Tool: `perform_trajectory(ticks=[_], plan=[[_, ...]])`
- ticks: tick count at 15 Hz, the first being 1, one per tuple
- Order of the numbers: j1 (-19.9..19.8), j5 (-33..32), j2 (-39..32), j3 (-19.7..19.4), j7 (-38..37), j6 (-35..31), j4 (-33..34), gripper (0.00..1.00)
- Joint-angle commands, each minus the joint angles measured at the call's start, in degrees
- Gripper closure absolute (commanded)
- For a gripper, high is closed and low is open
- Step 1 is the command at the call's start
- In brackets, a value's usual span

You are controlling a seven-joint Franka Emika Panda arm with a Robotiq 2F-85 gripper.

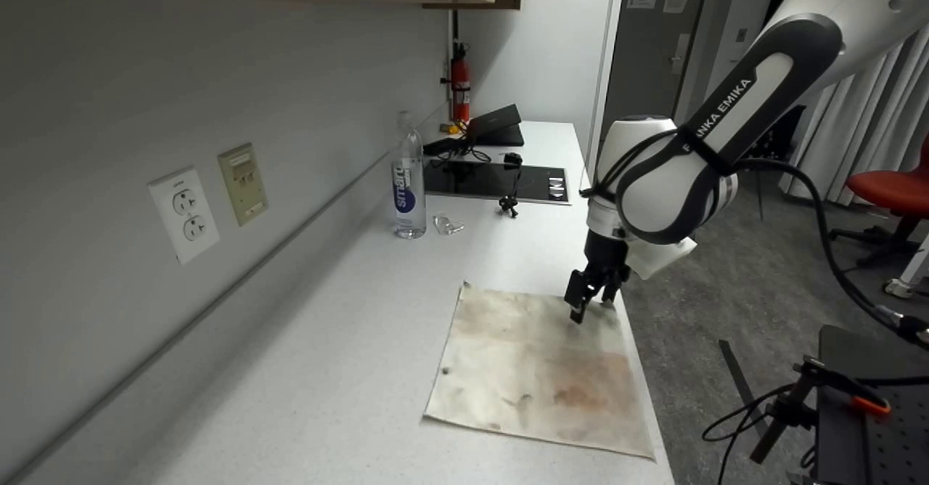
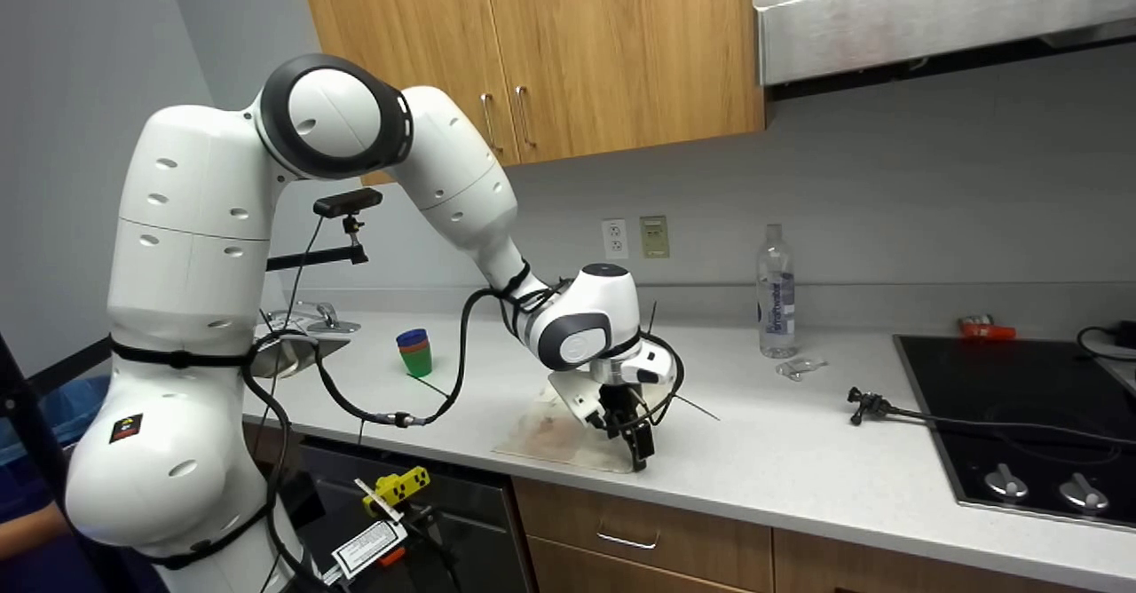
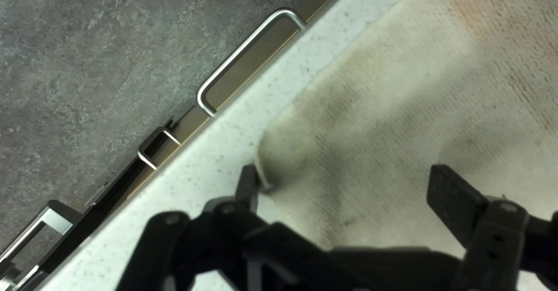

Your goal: Fold the cloth on the countertop into a triangle twice

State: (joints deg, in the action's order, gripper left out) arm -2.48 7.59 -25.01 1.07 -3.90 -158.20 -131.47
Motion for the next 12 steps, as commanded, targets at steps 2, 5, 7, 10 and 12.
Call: perform_trajectory(ticks=[2,5,7,10,12], plan=[[0.05,1.66,-0.14,0.87,-1.39,0.41,1.15,0.13],[0.69,0.7,0.06,-0.03,-2.59,0.31,0.94,0.44],[1.01,0.32,0.33,-0.67,-3.5,0.13,0.7,0.61],[1.95,-0.87,1.06,-2.08,-5.05,0.04,0.31,0.82],[3.44,-2.69,1.7,-3.87,-7.1,0.08,0.04,0.98]])
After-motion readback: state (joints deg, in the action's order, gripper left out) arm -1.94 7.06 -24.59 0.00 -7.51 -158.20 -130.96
